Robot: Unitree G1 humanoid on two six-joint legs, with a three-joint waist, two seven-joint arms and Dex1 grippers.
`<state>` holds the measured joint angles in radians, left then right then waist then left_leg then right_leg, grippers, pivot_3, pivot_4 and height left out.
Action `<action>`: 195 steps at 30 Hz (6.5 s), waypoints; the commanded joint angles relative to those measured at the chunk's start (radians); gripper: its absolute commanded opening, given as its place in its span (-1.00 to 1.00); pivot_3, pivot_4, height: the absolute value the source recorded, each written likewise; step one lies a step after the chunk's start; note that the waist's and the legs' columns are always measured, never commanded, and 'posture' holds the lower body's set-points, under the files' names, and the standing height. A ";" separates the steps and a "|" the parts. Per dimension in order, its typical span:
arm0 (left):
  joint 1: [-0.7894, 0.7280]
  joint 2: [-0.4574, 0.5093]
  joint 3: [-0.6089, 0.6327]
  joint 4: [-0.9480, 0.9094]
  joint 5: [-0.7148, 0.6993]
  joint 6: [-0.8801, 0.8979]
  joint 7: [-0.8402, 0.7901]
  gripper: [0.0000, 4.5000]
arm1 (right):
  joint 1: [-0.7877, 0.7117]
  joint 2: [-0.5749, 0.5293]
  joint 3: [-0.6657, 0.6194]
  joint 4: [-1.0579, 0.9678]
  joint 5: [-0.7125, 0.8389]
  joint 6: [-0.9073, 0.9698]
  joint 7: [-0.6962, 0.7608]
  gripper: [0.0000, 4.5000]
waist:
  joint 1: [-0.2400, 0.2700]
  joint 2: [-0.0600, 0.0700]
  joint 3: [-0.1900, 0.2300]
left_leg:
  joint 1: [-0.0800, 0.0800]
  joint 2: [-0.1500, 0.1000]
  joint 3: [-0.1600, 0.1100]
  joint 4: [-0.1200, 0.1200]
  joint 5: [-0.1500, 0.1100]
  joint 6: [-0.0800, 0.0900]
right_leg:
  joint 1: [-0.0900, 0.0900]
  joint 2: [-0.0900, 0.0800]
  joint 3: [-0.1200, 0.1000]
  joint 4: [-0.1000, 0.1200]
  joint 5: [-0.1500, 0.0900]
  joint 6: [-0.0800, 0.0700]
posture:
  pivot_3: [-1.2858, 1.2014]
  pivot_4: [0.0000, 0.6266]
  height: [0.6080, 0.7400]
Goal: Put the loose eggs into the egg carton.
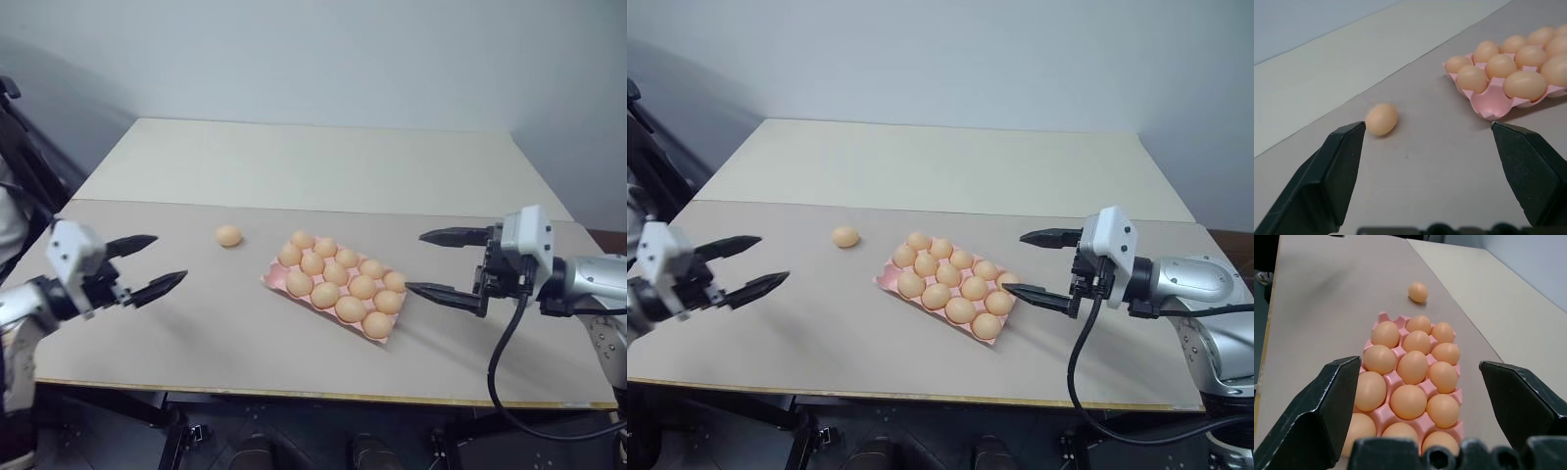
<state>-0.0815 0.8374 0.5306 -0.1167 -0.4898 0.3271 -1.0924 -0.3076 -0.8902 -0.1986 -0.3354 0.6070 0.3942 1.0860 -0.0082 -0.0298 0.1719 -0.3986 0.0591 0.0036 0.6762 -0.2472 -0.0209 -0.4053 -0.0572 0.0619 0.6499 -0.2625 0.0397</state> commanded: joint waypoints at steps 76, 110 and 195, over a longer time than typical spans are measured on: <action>-0.902 -0.150 -0.340 1.307 0.388 -0.404 0.084 0.28 | 0.019 0.002 -0.066 -0.176 0.039 -0.002 -0.092 1.00 | -0.001 -0.001 0.000 | -0.003 -0.005 -0.003 0.001 0.000 0.000 | -0.001 -0.002 0.000 0.001 0.001 0.002 | 0.03 -0.52 1.00; -0.916 -0.417 -0.354 1.145 0.369 -0.237 0.482 0.99 | 0.029 0.014 -0.071 -0.207 0.045 0.011 -0.119 1.00 | -0.002 -0.001 0.000 | -0.004 -0.006 -0.003 0.002 0.000 0.000 | -0.001 -0.002 -0.001 0.001 0.001 0.003 | 0.03 -0.52 1.00; -0.022 0.118 0.051 -0.082 -0.155 0.098 -0.223 0.98 | -0.004 0.010 -0.020 -0.030 0.043 -0.002 0.024 1.00 | -0.002 -0.001 0.000 | -0.001 -0.004 -0.002 0.001 0.000 0.000 | 0.001 -0.003 0.000 0.000 0.001 0.003 | 0.03 -0.52 1.00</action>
<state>-0.1142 0.9445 0.5345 -0.1484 -0.6112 0.4097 -1.3366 -0.2985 -0.8765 -0.2057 -0.3563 0.6476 0.4155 1.0984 -0.0103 -0.0303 0.1715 -0.3991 0.0552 0.0016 0.6770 -0.2471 -0.0208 -0.4047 -0.0599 0.0618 0.6499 -0.2617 0.0426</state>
